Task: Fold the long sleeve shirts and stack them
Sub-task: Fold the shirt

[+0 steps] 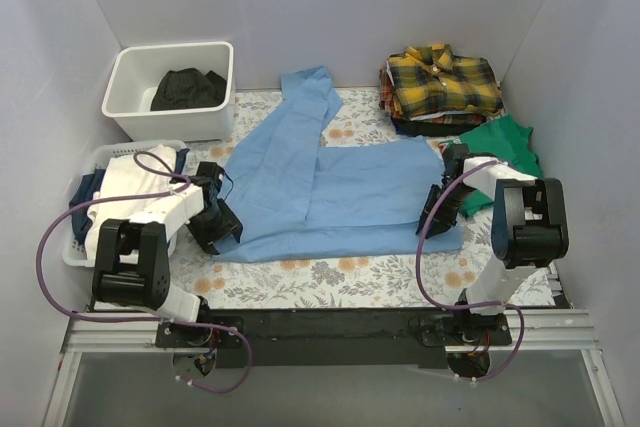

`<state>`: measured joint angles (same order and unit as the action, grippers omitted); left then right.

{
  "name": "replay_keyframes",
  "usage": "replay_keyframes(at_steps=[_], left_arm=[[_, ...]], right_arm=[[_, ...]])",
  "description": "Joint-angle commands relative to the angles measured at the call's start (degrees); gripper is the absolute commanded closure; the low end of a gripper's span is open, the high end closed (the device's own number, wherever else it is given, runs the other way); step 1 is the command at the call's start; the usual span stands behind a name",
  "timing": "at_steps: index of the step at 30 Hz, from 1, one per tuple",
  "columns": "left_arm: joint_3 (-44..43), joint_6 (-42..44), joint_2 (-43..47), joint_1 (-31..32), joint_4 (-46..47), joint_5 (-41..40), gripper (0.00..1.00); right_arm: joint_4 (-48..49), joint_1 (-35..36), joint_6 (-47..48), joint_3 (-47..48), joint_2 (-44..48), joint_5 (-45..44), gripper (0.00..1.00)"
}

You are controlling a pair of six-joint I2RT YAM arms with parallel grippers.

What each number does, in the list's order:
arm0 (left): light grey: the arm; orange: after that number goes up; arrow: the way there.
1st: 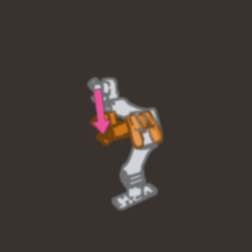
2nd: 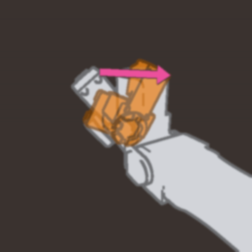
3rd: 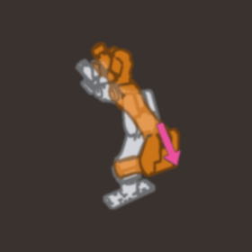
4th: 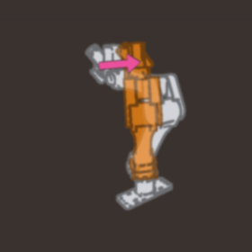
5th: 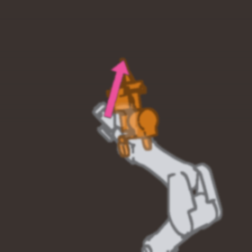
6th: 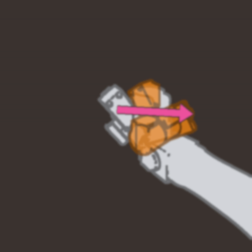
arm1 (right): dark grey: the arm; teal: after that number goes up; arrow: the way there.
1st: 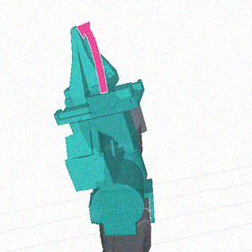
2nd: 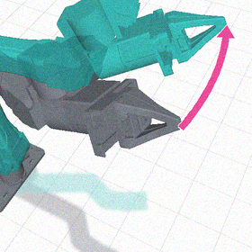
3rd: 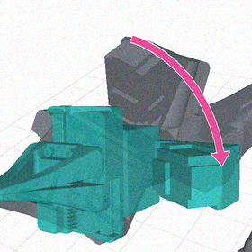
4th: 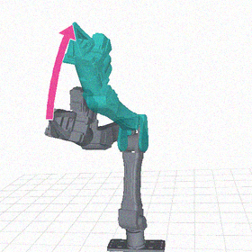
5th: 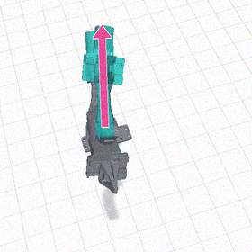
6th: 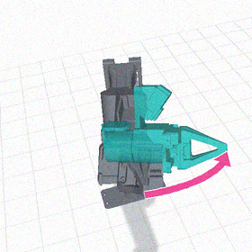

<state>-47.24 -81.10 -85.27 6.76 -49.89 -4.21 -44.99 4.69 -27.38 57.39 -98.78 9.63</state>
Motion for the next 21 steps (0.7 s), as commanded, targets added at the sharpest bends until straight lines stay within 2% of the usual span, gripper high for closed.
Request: replay_keyframes(at_steps=[1,5,11,15,16,19,21], left_arm=[[1.37,-2.22,4.5,-0.44,-1.18,-0.98,0.43],[-2.84,-0.82,9.07,-0.44,0.75,1.39,0.43],[-14.97,3.22,5.3,-0.35,1.64,3.24,0.41],[-20.42,6.04,0.91,-0.26,6.2,8.24,0.39],[-22.69,7.61,-1.88,-0.26,9.43,11.73,0.39],[-27.18,9.28,-9.61,0.62,14.72,14.91,0.39],[-34.02,10.08,-14.81,2.36,15.87,15.11,0.39]], right_arm=[[-0.97,-2.75,0.56,-1.58,0.16,-3.38,0.62],[-2.12,-2.76,1.54,5.77,3.24,-5.06,0.61],[-5.19,-1.7,2.94,19.77,4.92,-5.41,0.59],[-4.32,0.84,6.18,28.64,1.94,-3.74,0.58],[-4.05,1.63,6.63,32.4,-0.77,-3.13,0.58],[-4.05,4.01,7.07,39.7,-6.75,-1.03,0.58],[-4.05,6.03,7.42,42.44,-8.96,-0.49,0.58]])
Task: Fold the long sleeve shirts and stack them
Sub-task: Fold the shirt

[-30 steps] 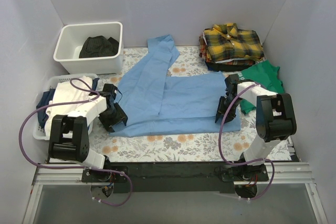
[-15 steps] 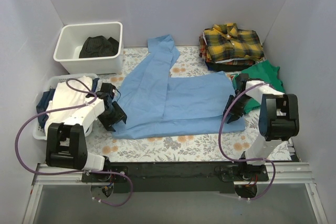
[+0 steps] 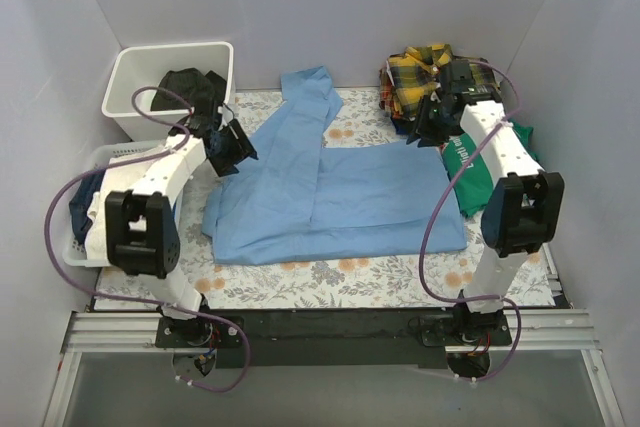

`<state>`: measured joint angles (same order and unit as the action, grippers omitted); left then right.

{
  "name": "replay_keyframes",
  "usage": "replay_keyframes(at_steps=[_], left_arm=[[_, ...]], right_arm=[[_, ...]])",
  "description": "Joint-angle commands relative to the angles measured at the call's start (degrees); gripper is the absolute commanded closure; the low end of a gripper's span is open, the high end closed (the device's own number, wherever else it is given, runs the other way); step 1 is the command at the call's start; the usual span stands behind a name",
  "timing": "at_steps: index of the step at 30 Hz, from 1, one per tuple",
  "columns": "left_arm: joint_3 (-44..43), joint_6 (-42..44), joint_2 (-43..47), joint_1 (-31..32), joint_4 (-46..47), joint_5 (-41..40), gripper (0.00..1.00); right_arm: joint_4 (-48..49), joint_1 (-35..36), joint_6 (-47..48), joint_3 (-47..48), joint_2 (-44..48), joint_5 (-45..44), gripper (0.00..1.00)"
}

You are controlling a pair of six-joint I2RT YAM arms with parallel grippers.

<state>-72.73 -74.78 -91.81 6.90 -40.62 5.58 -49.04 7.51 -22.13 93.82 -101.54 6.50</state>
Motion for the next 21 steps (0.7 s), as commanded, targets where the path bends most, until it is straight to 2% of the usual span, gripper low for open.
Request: replay_keyframes(at_steps=[1,2,5,9,11,13,16,21], left_arm=[[-11.44,4.46,-13.43,2.77,6.78,5.4,0.4],[-17.04,5.25,-15.74,3.38,6.78,3.49,0.4],[-25.5,6.05,-24.6,5.14,6.96,2.77,0.39],[-41.83,7.54,-35.7,5.85,6.43,0.4,0.39],[-45.99,8.07,-39.57,6.11,6.08,-0.66,0.39],[-49.42,9.39,-43.35,6.37,7.3,-1.54,0.39],[-48.31,10.97,-45.12,6.9,11.68,-2.68,0.39],[-47.95,12.38,-46.79,7.43,12.85,-7.34,0.39]], right_arm=[[-0.01,3.91,2.18,6.63,-7.26,2.29,0.58],[0.08,5.05,2.18,7.51,-7.71,2.2,0.58],[0.08,6.64,2.53,6.91,-8.41,2.55,0.58],[0.26,7.61,3.5,4.1,-8.06,2.29,0.58],[0.43,7.61,3.93,3.21,-7.54,2.11,0.58],[0.52,7.61,4.02,2.07,-7.01,1.85,0.58],[0.7,7.61,4.2,1.72,-6.92,2.37,0.58],[0.61,7.61,4.73,2.77,-7.8,2.37,0.58]])
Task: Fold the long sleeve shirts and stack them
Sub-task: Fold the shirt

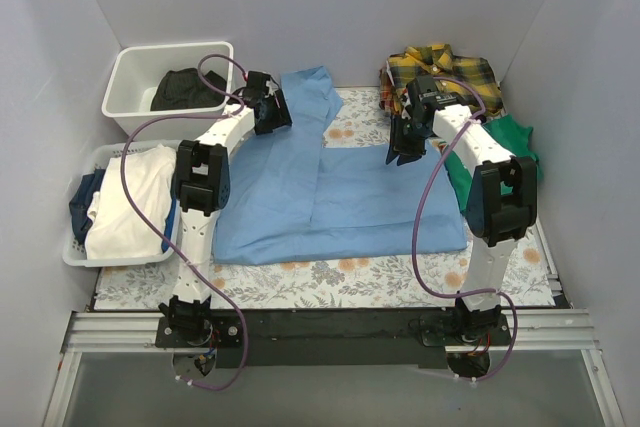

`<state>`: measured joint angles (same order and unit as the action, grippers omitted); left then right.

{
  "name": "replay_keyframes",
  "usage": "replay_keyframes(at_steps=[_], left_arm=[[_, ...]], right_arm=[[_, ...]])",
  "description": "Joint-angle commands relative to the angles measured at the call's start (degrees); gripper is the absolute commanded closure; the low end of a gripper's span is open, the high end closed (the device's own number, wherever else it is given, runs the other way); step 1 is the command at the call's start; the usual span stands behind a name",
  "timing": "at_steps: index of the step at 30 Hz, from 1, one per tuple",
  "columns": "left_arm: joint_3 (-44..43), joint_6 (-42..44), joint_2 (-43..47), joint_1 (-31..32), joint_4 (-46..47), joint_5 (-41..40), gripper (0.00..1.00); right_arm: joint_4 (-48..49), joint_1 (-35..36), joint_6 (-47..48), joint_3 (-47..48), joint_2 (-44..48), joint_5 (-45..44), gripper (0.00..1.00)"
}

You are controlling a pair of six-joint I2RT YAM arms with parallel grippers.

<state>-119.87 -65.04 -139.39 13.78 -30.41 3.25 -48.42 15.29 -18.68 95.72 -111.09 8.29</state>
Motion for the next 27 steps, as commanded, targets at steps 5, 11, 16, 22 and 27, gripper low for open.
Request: replay_keyframes(at_steps=[5,11,16,22,27], left_arm=[[-0.97,3.25,1.14,0.63,2.99,-3.52,0.51],[-0.19,3.34,1.58,0.72,3.34,-0.79,0.61],[2.09,3.34,2.28,0.98,3.34,0.09,0.62],[2.98,2.99,4.04,1.42,3.69,0.1,0.74],[2.98,3.07,5.97,1.6,4.92,-1.84,0.7]], right_arm=[[0.0,-0.08,1.19,1.22,0.96,1.46,0.58],[0.0,-0.17,0.84,0.78,1.31,0.85,0.59],[0.0,-0.26,0.57,0.69,1.75,0.05,0.59],[0.0,-0.17,0.13,0.17,2.28,-0.21,0.59],[0.08,-0.17,0.13,-0.71,2.8,0.14,0.59]])
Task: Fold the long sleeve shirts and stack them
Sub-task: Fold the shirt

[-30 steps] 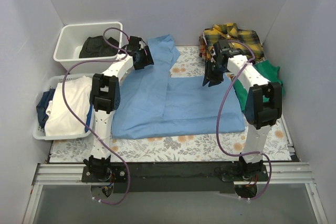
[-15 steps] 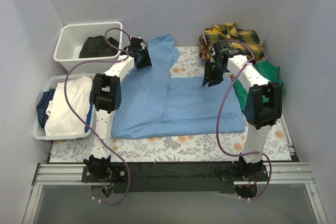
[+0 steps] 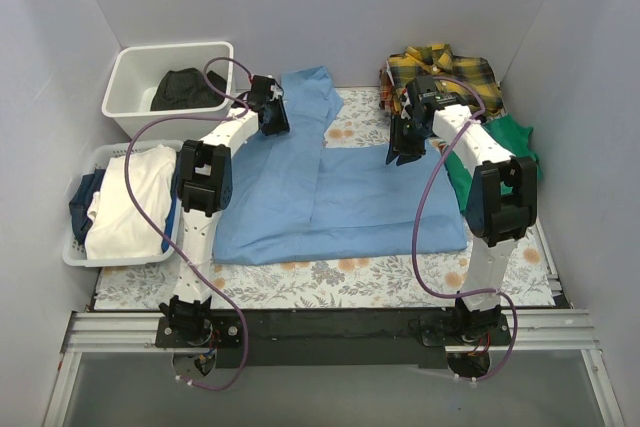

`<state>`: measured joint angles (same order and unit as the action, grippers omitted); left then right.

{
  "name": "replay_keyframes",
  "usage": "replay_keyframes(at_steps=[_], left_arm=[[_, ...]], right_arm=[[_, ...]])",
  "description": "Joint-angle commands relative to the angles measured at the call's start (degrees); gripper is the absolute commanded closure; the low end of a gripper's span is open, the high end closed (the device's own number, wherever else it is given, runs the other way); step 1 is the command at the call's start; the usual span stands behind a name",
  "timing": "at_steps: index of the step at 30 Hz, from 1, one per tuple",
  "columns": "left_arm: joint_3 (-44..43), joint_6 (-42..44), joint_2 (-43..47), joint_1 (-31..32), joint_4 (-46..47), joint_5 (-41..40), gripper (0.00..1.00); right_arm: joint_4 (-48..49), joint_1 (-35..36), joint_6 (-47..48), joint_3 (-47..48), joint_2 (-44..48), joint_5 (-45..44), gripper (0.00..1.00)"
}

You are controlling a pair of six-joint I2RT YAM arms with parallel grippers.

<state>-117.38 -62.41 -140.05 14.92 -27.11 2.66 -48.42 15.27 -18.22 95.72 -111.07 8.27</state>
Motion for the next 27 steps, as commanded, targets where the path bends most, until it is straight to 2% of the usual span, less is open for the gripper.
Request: replay_keyframes(at_steps=[1,5,8,9,11,27], left_arm=[[0.49,0.45,6.89,0.46,1.89,-1.34,0.7],[0.58,0.71,8.29,0.55,2.85,-1.42,0.69],[1.1,0.54,8.74,0.64,3.21,-0.11,0.76],[1.63,0.36,9.17,0.64,3.21,0.59,0.91],[2.59,0.01,9.79,0.73,3.21,1.12,1.0],[11.12,2.03,19.81,3.27,5.49,6.66,1.0]], right_arm=[[0.08,-0.15,-0.33,-0.89,2.87,-0.01,0.59],[0.08,-0.24,-0.33,-1.85,3.49,-0.45,0.59],[0.08,-0.15,-0.33,-2.03,3.75,-0.89,0.59],[0.08,-0.15,-0.33,-2.03,3.84,-0.98,0.6],[0.08,-0.15,-0.33,-1.94,3.75,-0.98,0.6],[0.96,-0.15,-0.42,-0.54,3.75,0.95,0.6]])
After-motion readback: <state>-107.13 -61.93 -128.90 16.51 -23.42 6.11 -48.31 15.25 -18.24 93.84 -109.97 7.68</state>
